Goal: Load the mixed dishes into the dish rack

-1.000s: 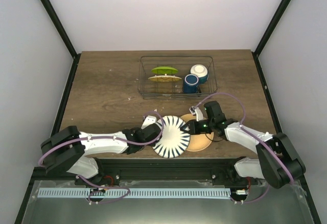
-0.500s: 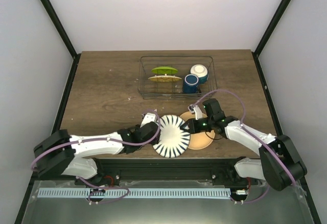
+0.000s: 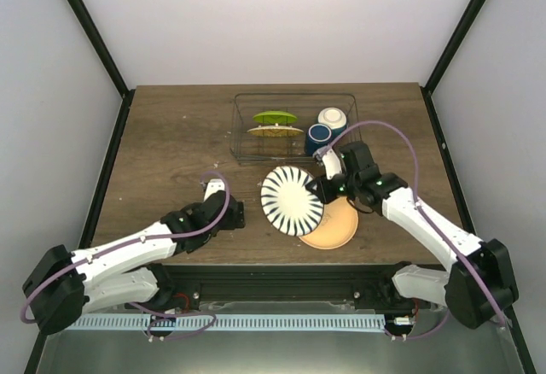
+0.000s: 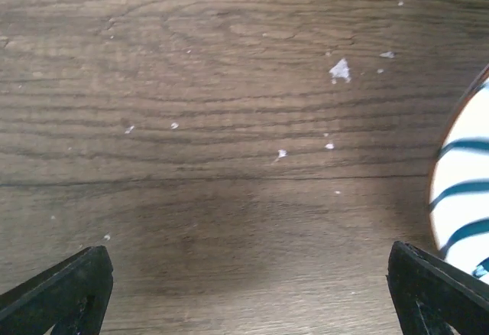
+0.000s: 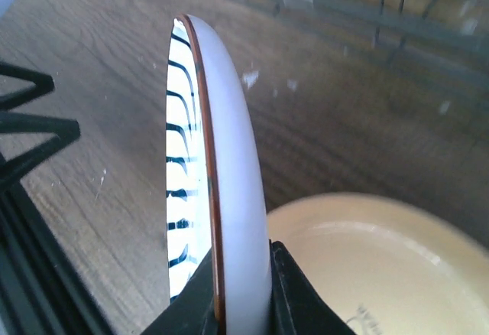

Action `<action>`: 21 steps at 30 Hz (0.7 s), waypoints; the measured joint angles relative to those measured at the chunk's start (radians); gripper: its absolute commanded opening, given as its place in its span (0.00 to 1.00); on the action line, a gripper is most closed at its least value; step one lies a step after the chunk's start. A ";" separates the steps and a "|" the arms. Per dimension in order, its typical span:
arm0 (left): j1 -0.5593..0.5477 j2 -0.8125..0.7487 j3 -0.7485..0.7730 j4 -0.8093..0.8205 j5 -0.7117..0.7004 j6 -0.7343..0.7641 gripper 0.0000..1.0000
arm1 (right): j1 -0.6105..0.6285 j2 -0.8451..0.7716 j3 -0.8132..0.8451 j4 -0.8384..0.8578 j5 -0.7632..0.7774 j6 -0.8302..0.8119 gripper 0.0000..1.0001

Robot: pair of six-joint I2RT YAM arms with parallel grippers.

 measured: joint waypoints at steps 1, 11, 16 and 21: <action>0.011 -0.007 -0.008 -0.005 0.007 0.001 1.00 | 0.004 -0.008 0.029 -0.017 0.020 -0.025 0.01; 0.023 0.039 -0.023 0.020 0.044 0.012 1.00 | 0.132 -0.101 0.227 -0.072 0.182 -0.300 0.01; 0.027 0.048 -0.052 0.045 0.053 0.013 1.00 | 0.166 -0.189 0.214 -0.035 0.251 -0.441 0.01; 0.046 0.027 -0.084 0.061 0.065 0.016 1.00 | 0.166 -0.274 0.198 0.064 0.298 -0.571 0.01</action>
